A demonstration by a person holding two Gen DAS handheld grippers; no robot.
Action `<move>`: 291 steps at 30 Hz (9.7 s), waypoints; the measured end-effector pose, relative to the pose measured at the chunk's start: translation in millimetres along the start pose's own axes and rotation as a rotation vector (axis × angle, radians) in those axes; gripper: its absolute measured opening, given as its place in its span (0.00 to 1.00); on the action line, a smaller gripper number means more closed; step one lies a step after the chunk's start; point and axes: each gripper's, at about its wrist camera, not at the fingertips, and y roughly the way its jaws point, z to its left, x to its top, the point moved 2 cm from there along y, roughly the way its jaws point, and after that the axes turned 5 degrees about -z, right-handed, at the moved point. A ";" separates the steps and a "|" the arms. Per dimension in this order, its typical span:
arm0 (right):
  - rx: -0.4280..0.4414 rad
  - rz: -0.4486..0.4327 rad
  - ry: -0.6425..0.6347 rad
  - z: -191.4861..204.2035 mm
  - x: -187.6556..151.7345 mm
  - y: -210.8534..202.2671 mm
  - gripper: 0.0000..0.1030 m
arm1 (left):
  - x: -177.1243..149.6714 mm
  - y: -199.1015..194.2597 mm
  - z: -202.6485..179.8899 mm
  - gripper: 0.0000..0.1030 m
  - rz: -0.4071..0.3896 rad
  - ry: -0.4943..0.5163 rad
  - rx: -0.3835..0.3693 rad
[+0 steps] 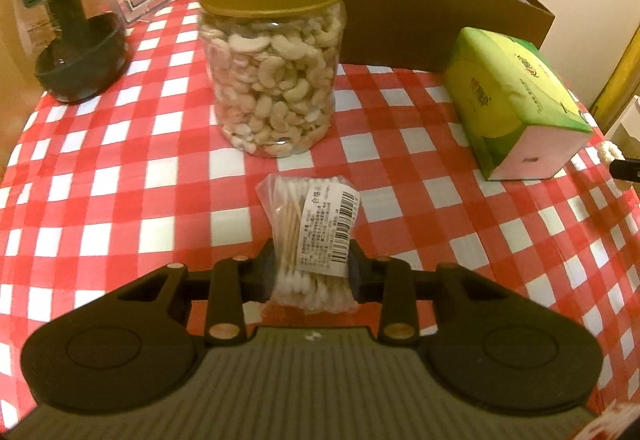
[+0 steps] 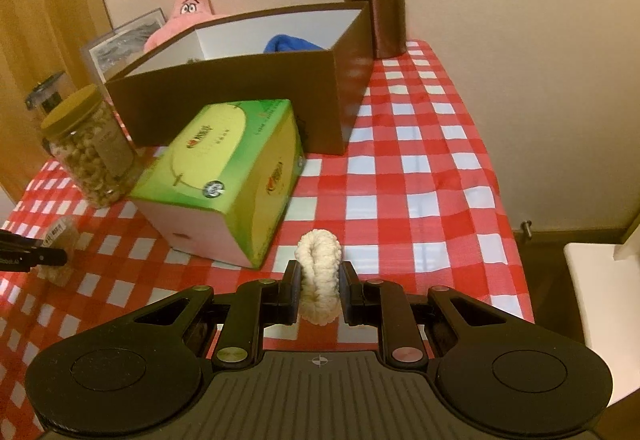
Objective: Organize soft objects
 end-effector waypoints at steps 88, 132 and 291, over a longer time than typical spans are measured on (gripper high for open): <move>0.143 -0.099 0.127 120.6 213.2 180.0 0.20 | 280.2 104.3 39.4 0.69 -0.190 0.241 -0.253; 0.067 -0.220 0.124 103.1 152.7 13.7 0.72 | 196.7 -45.4 17.6 0.85 -0.312 0.155 -0.070; 0.091 0.074 0.090 206.3 -66.5 -181.6 0.72 | -98.4 -247.2 -32.5 0.83 -0.123 0.002 -0.085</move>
